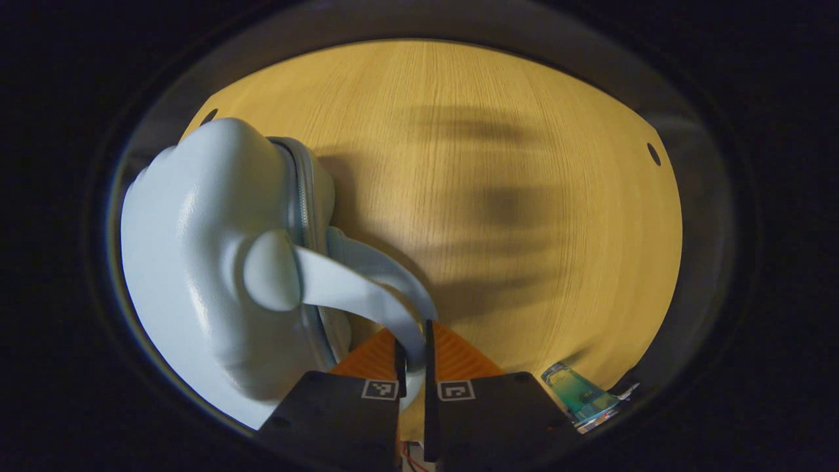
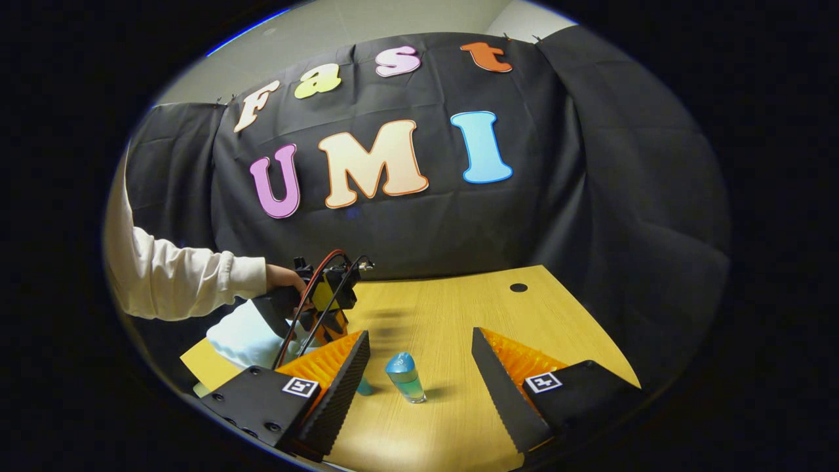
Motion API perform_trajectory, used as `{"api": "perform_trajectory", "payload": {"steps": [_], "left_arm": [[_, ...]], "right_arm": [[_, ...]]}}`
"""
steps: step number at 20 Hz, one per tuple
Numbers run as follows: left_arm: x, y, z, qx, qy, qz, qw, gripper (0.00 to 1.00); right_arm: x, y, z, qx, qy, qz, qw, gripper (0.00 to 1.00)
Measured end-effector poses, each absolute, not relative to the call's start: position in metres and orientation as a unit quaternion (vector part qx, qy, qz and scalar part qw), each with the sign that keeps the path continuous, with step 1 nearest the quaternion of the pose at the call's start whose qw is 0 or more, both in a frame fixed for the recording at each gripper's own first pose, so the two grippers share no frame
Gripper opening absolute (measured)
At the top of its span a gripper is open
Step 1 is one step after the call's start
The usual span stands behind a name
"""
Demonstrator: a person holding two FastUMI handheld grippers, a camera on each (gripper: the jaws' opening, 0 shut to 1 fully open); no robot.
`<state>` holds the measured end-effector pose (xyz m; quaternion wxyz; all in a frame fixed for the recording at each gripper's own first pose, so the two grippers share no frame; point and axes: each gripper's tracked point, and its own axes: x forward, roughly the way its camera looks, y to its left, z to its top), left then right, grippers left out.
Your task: First open the suitcase, pack the skin care products into it, and then close the suitcase.
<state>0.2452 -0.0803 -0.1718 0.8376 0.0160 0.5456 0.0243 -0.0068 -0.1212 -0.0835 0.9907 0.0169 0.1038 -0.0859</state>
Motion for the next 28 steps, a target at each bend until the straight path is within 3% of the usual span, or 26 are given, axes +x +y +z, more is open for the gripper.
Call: {"api": "perform_trajectory", "payload": {"steps": [5, 10, 16, 22, 28], "left_arm": [[0.239, -0.085, -0.161, 0.015, 0.542, 0.004, 0.84, 0.01], [0.225, -0.093, -0.133, 0.019, 0.525, -0.029, 0.85, 0.01], [0.192, -0.085, -0.056, -0.003, 0.482, -0.059, 0.874, 0.01], [0.158, -0.023, 0.03, -0.03, 0.417, -0.043, 0.908, 0.01], [0.134, 0.091, 0.101, -0.03, 0.35, 0.021, 0.936, 0.01]], "right_arm": [[-0.005, -0.125, -0.084, 0.017, 0.104, -0.085, 0.991, 0.98], [0.001, -0.123, -0.084, 0.016, 0.103, -0.077, 0.992, 0.98], [0.005, -0.105, -0.077, 0.007, 0.094, -0.057, 0.994, 0.98], [0.002, -0.079, -0.071, -0.009, 0.084, -0.04, 0.996, 0.98], [-0.004, -0.049, -0.07, -0.007, 0.083, -0.022, 0.996, 0.98]]}}
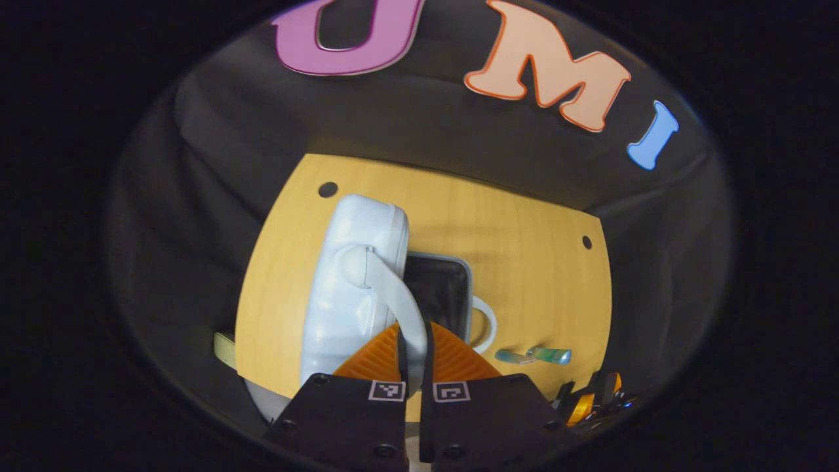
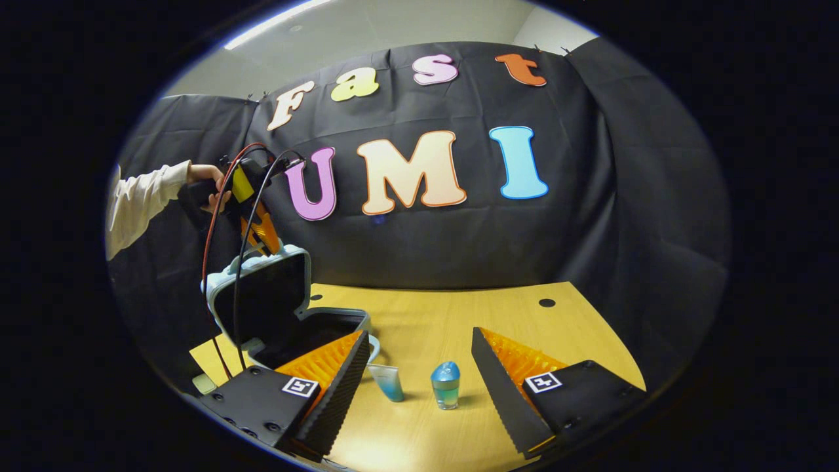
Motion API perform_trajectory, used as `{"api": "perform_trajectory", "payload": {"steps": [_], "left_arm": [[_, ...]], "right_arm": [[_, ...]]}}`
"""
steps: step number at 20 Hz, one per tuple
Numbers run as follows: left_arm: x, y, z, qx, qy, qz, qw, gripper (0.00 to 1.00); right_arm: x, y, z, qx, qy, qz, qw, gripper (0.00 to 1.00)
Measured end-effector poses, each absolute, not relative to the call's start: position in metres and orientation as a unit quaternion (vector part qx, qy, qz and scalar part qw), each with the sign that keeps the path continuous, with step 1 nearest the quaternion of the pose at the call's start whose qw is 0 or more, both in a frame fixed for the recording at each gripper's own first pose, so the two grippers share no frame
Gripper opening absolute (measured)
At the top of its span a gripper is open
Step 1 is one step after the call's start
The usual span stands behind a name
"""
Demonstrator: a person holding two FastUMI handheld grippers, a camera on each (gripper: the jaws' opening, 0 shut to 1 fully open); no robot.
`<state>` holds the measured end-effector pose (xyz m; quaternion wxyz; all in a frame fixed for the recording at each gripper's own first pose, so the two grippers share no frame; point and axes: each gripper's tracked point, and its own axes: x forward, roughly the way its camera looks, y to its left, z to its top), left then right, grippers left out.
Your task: First open the suitcase, pack the skin care products into it, and then close the suitcase.
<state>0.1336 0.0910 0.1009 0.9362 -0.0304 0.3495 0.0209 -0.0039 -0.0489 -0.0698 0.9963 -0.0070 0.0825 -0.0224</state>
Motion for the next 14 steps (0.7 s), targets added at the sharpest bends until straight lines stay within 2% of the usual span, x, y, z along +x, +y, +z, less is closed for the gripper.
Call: {"api": "perform_trajectory", "payload": {"steps": [6, 8, 9, 14], "left_arm": [[0.123, 0.193, 0.113, -0.008, 0.316, 0.1, 0.943, 0.01], [0.124, 0.231, 0.107, 0.001, 0.31, 0.126, 0.942, 0.0], [0.124, 0.248, 0.103, 0.004, 0.309, 0.136, 0.941, 0.01], [0.131, 0.331, 0.061, -0.016, 0.323, 0.167, 0.931, 0.01]], "right_arm": [[-0.001, -0.026, -0.067, 0.004, 0.086, -0.01, 0.996, 0.98], [0.0, -0.02, -0.061, 0.004, 0.081, -0.01, 0.997, 0.95], [0.002, -0.018, -0.059, 0.002, 0.079, -0.011, 0.997, 0.98], [0.006, -0.006, -0.059, -0.007, 0.087, -0.016, 0.996, 0.98]]}}
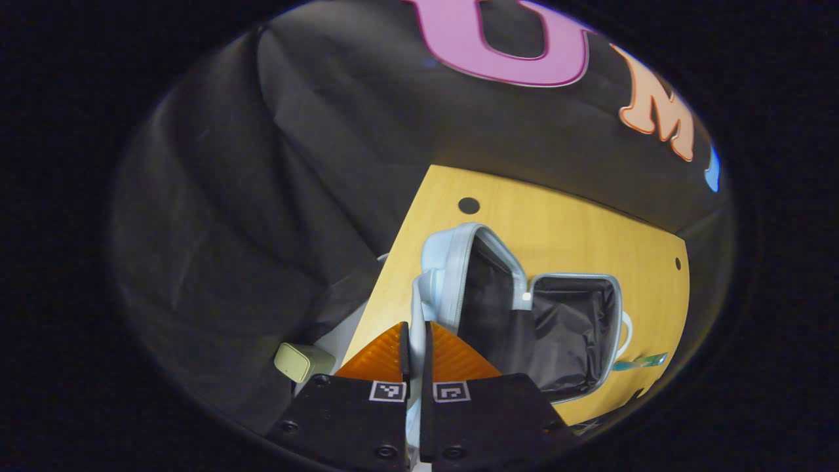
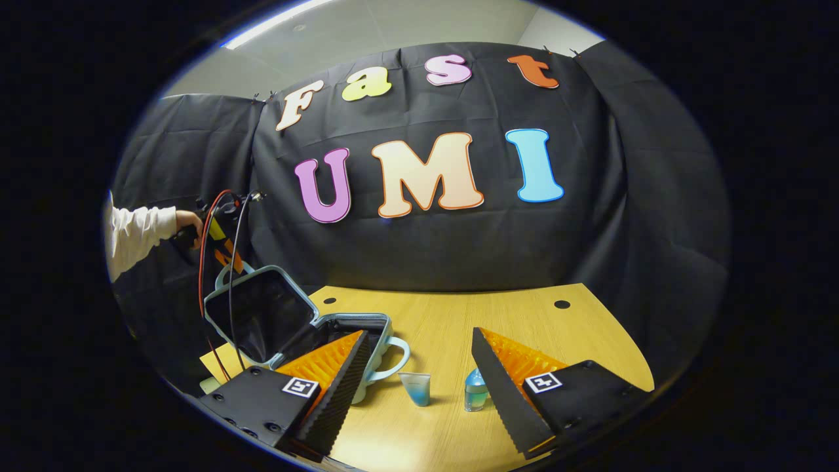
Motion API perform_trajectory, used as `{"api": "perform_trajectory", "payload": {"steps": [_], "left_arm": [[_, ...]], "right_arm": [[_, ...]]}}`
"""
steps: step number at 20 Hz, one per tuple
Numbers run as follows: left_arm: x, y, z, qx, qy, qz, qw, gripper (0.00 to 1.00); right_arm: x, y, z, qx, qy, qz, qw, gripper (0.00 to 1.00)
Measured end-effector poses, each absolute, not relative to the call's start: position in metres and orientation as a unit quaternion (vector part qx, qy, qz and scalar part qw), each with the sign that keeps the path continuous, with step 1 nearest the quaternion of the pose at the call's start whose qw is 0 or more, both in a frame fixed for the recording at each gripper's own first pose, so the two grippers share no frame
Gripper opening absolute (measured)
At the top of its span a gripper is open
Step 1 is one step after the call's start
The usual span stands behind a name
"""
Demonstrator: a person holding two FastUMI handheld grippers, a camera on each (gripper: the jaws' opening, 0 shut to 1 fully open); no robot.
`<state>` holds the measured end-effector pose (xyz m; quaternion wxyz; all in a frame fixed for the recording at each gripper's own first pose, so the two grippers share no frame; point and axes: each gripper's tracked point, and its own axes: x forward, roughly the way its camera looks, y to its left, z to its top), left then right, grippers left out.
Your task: First open the suitcase, pack the skin care products into it, and then close the suitcase.
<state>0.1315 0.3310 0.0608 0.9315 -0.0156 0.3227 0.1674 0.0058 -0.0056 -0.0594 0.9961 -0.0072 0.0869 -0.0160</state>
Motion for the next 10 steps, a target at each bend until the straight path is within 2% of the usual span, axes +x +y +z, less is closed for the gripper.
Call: {"api": "perform_trajectory", "payload": {"steps": [5, 10], "left_arm": [[0.129, 0.396, 0.002, -0.09, 0.342, 0.159, 0.922, 0.01], [0.132, 0.419, -0.056, -0.092, 0.363, 0.121, 0.919, 0.03]], "right_arm": [[0.008, 0.016, -0.059, 0.017, 0.093, -0.017, 0.995, 0.98], [0.004, 0.027, -0.057, 0.036, 0.088, -0.032, 0.995, 0.98]]}}
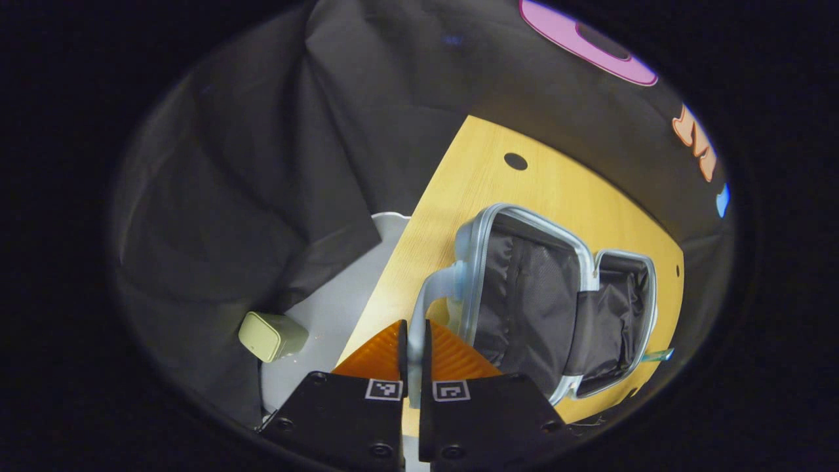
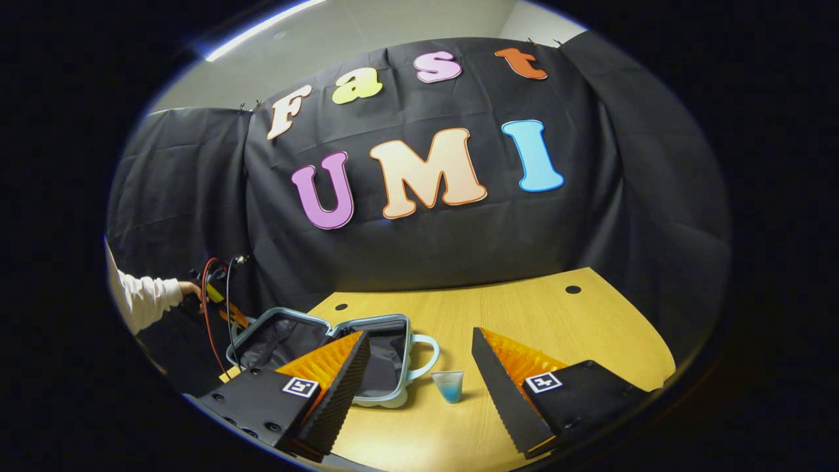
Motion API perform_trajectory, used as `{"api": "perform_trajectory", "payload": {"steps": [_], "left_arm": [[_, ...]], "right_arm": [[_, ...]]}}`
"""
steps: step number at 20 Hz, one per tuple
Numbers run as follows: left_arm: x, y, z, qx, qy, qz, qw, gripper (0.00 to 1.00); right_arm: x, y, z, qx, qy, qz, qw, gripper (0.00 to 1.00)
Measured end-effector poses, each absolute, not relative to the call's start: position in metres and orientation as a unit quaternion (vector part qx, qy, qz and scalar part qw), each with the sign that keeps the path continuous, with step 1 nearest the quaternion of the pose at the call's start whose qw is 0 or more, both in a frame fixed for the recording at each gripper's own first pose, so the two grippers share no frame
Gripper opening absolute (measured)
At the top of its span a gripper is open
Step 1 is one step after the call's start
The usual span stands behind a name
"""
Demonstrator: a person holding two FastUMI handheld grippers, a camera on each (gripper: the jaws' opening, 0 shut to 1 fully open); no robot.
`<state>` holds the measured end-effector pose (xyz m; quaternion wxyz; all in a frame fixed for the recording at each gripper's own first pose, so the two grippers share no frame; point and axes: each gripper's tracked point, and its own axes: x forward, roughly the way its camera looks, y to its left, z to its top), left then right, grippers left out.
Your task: First open the suitcase, pack the skin care products into it, and then close the suitcase.
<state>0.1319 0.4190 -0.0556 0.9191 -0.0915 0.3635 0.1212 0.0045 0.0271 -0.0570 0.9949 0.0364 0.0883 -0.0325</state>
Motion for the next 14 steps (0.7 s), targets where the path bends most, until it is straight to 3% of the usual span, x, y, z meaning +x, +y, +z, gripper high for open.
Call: {"api": "perform_trajectory", "payload": {"steps": [2, 4, 5, 8, 9, 14], "left_arm": [[0.136, 0.429, -0.067, -0.073, 0.365, 0.122, 0.92, 0.04], [0.137, 0.43, -0.066, -0.072, 0.358, 0.11, 0.924, 0.22], [0.135, 0.43, -0.061, -0.066, 0.35, 0.11, 0.928, 0.23], [0.122, 0.428, -0.031, -0.027, 0.316, 0.117, 0.941, 0.99], [0.12, 0.418, -0.021, -0.014, 0.302, 0.114, 0.946, 0.95], [0.097, 0.332, 0.03, 0.025, 0.227, 0.059, 0.972, 0.96]], "right_arm": [[0.001, 0.028, -0.058, 0.03, 0.089, -0.041, 0.995, 0.98], [-0.002, 0.028, -0.06, 0.026, 0.09, -0.045, 0.995, 0.98], [-0.004, 0.029, -0.06, 0.025, 0.091, -0.047, 0.994, 0.98], [-0.006, 0.027, -0.065, 0.021, 0.095, -0.049, 0.994, 0.98], [-0.006, 0.026, -0.065, 0.02, 0.095, -0.049, 0.994, 0.98], [-0.009, 0.012, -0.071, 0.01, 0.099, -0.049, 0.994, 0.98]]}}
